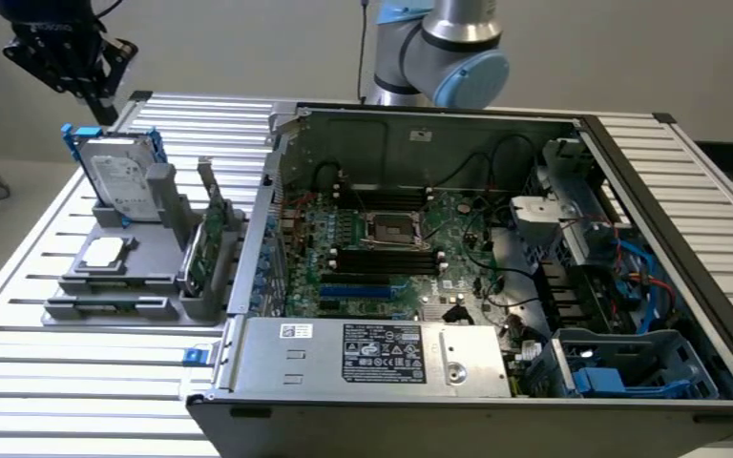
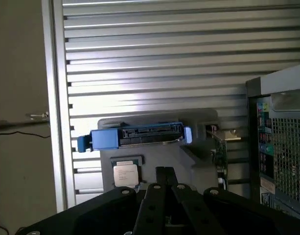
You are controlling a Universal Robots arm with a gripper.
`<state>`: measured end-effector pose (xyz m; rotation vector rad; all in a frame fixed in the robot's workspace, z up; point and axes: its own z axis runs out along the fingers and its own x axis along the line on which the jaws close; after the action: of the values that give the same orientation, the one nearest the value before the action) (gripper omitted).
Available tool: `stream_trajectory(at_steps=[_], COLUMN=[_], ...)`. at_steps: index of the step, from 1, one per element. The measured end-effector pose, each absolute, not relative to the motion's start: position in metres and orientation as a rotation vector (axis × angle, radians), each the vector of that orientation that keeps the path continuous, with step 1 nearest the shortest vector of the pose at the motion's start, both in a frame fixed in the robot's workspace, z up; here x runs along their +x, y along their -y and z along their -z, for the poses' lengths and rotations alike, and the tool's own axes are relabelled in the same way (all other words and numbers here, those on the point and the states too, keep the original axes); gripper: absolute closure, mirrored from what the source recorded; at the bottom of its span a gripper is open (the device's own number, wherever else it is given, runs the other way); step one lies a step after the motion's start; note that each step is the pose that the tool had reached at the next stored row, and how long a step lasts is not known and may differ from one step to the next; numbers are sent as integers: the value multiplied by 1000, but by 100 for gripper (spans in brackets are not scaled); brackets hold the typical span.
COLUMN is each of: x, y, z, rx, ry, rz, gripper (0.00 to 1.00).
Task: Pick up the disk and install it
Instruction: 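Reach for the disk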
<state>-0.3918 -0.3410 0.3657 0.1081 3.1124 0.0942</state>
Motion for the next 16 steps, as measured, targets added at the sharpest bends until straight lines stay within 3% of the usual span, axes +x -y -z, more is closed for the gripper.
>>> stream_trajectory(at_steps=[16], x=[-421], y=[310], z=[-363], rx=[98], ry=[-3113], rz=[-94], gripper=[89])
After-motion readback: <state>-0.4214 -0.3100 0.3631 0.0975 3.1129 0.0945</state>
